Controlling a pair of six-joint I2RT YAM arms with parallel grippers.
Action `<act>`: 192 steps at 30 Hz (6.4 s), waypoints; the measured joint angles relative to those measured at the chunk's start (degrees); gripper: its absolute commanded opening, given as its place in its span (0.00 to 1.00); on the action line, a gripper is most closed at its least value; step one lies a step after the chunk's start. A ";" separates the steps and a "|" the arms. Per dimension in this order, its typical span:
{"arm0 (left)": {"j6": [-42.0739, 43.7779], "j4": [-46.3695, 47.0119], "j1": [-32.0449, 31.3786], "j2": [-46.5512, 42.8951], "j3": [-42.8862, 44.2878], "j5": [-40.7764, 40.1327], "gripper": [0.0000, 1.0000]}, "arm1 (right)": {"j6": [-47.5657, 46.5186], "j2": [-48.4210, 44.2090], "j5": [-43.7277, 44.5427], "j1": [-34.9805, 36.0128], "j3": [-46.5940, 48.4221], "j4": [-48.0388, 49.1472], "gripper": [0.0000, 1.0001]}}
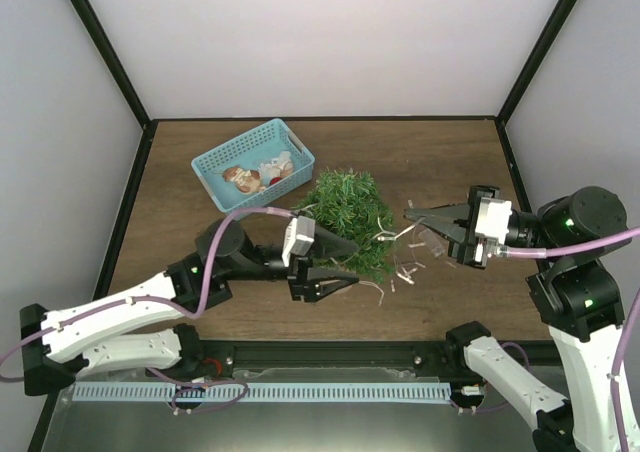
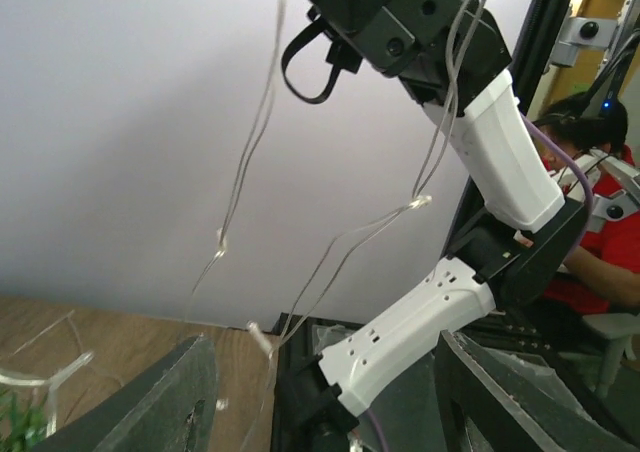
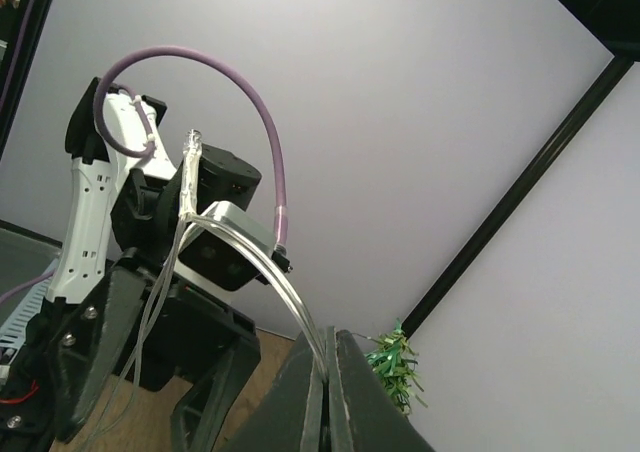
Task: Decorate the small christmas tree
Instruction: Wrap the decoration item around the Christmas tree.
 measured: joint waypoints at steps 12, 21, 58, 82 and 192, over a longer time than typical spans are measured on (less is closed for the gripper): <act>2.43 8.28 -6.38 11.61 2.80 -7.41 0.61 | 2.43 -0.24 -0.50 0.00 -1.70 4.37 0.01; 3.80 11.10 -7.87 15.63 4.85 -9.60 0.54 | 2.38 -1.20 -0.52 0.00 -2.67 4.81 0.01; 27.32 -6.86 -5.68 -3.19 18.25 -57.42 0.04 | -11.78 7.10 16.33 0.00 3.89 6.51 0.01; 8.52 -22.49 28.09 7.63 28.59 -44.46 0.04 | -18.29 18.36 25.27 0.46 7.30 4.61 0.01; -4.26 -23.41 40.83 15.50 15.37 -4.66 0.74 | 32.89 5.64 35.34 0.39 -9.31 -32.85 0.01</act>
